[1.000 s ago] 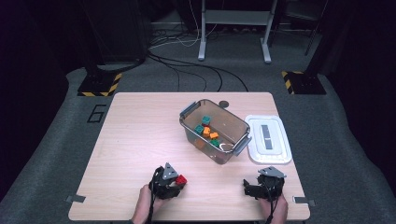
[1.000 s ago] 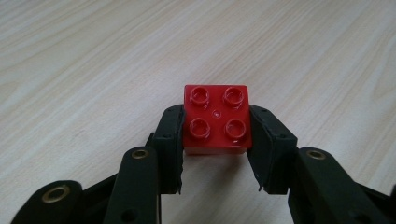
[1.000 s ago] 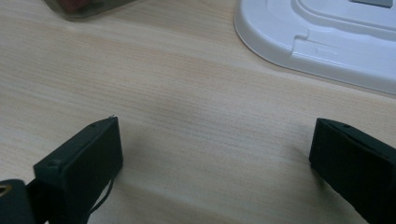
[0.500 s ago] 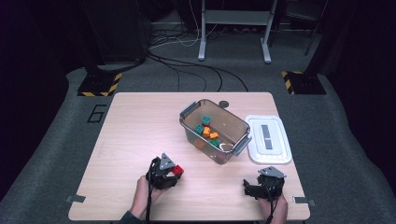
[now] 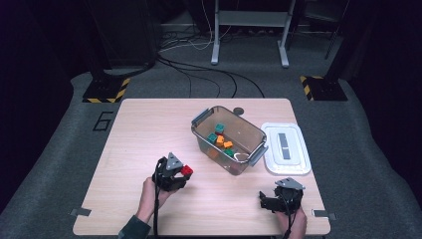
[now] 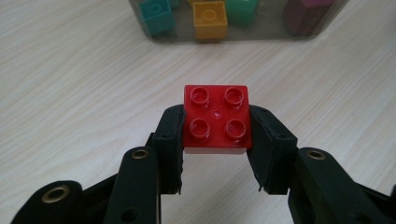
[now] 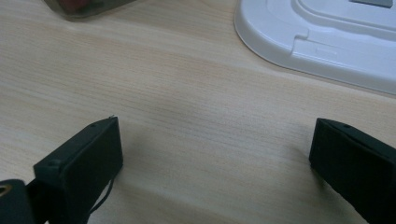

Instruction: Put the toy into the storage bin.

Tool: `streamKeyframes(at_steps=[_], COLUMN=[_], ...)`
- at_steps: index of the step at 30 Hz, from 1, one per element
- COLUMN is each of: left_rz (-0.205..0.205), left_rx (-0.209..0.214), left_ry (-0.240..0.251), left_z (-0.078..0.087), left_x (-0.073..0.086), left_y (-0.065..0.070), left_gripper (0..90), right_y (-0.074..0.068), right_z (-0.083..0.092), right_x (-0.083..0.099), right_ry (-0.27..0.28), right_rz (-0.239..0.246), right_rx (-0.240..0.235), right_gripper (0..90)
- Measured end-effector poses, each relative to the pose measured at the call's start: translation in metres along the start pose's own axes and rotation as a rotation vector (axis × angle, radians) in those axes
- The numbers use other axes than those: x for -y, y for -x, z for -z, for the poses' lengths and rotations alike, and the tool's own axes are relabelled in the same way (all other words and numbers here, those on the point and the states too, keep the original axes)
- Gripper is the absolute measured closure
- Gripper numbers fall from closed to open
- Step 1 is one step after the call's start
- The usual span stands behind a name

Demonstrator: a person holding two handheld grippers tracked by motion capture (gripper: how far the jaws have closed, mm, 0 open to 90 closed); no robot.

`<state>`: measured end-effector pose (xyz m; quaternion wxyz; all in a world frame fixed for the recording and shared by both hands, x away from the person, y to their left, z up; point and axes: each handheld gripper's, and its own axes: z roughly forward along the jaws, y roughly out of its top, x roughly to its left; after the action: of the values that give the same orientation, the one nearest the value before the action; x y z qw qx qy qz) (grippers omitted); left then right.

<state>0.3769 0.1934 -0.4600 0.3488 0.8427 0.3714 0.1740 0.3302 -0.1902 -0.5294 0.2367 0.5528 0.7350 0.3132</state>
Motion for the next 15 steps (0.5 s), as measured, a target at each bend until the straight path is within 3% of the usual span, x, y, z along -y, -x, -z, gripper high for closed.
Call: streamKeyframes(at_steps=[15], left_rz=[-0.024], left_rx=[-0.051], left_ry=[0.055], left_z=[0.019], left_x=[-0.036], left_y=[-0.019], left_gripper=[58.4], right_y=[0.000], right_z=[0.000], right_x=[0.000], right_ry=[0.000], right_rz=[0.000], right_rx=[0.000], right_gripper=[1.6])
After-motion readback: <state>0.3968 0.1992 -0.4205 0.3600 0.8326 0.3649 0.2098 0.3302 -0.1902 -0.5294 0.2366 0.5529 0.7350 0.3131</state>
